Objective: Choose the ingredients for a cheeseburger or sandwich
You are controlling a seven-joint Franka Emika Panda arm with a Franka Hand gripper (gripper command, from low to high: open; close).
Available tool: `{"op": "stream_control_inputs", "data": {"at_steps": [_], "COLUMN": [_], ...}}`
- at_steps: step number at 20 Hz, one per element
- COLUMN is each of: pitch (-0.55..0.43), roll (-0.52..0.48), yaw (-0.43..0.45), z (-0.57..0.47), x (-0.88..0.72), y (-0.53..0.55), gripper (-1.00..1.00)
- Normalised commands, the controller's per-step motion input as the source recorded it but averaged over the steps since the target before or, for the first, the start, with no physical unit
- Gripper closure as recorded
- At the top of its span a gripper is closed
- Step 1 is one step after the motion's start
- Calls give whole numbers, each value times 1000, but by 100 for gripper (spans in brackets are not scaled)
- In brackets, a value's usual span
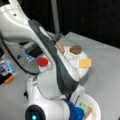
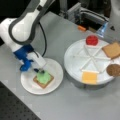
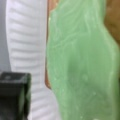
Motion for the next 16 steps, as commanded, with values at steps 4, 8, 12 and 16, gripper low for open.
{"op": "stream_control_inputs", "data": {"at_steps": [4, 8, 12, 16], "pitch": [-74, -68, -54, -23], "roll": [180, 180, 172, 155], "yaw": [58, 66, 69, 59], "z": [-29, -31, -15, 43], "x": [212, 209, 200, 167], "y": [-168, -201, -215, -178], "gripper": [-100, -100, -100, -100]}}
